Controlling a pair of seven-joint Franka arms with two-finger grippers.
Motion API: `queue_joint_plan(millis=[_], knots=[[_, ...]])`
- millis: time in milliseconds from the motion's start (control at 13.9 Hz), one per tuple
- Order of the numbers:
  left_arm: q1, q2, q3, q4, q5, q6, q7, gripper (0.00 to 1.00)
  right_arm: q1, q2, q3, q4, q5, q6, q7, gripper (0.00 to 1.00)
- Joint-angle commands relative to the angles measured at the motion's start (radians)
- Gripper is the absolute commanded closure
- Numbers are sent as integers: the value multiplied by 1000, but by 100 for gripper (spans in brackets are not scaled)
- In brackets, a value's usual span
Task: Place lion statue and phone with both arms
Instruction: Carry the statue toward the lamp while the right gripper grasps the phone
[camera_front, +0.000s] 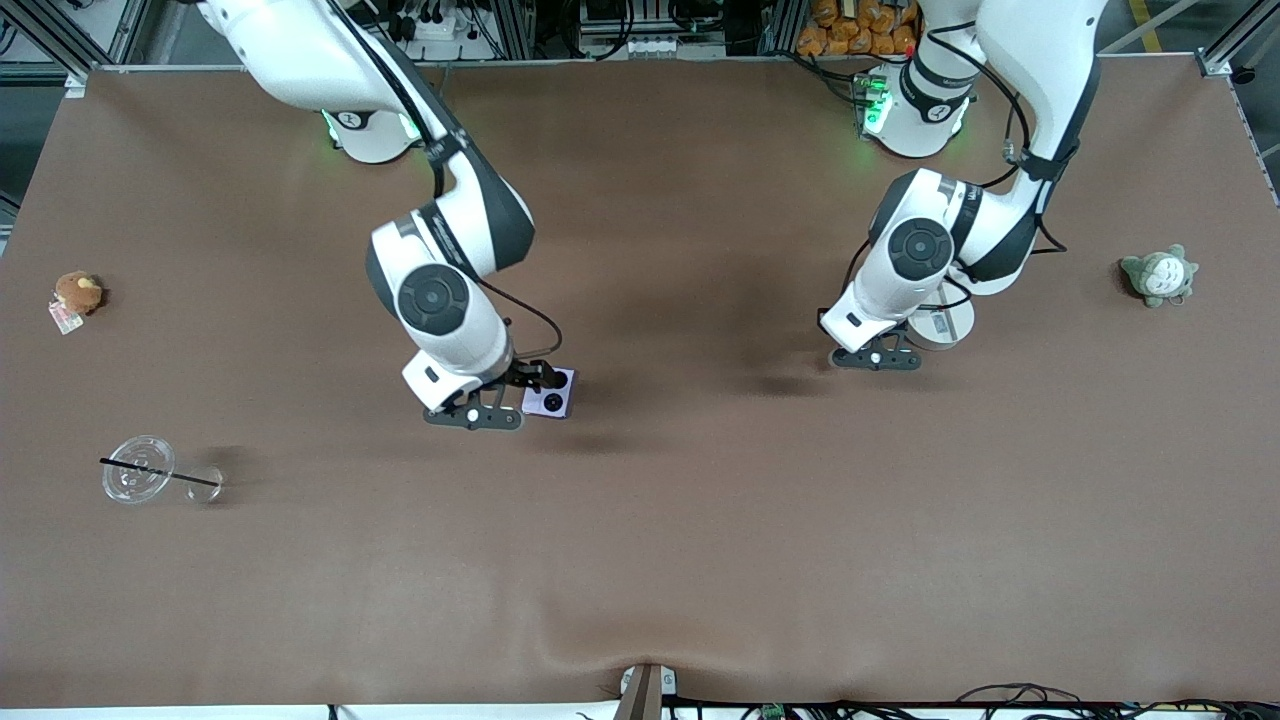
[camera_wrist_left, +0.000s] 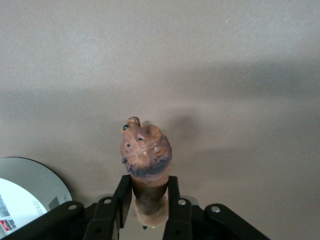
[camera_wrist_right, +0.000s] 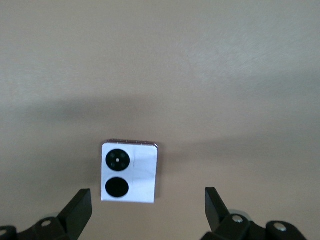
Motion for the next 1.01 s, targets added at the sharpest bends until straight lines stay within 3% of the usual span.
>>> queue_joint_plan(millis=[0,215,287,359,431,503,718,934], knots=[[9,-35,-29,-43,15,22,-3,100,32,64,-9,11,-20,66,87,0],[9,-41,-43,-61,15,21,-5,100,51,107,-10,11,-22,116,137,0],[9,-41,-43,-61,15,21,-3,89,52,123,-10,11,-22,134,147,0],[9,-38,-43,-60,15,21,-3,87,57,136,-10,11,-22,151,155,0],[9,-38,-43,-60,15,21,-3,72,64,147,-12,11,-22,163,164,0],[9,-38,-43,-57,15,19,-5,1,66,153,-12,11,-22,171,169,0],[11,-47,-43,-11,15,-4,-8,0,66,170,-12,11,-22,176,186,0],[11,-35,-43,180,12,-185,-8,0,66,189,-13,11,-23,192,204,0]])
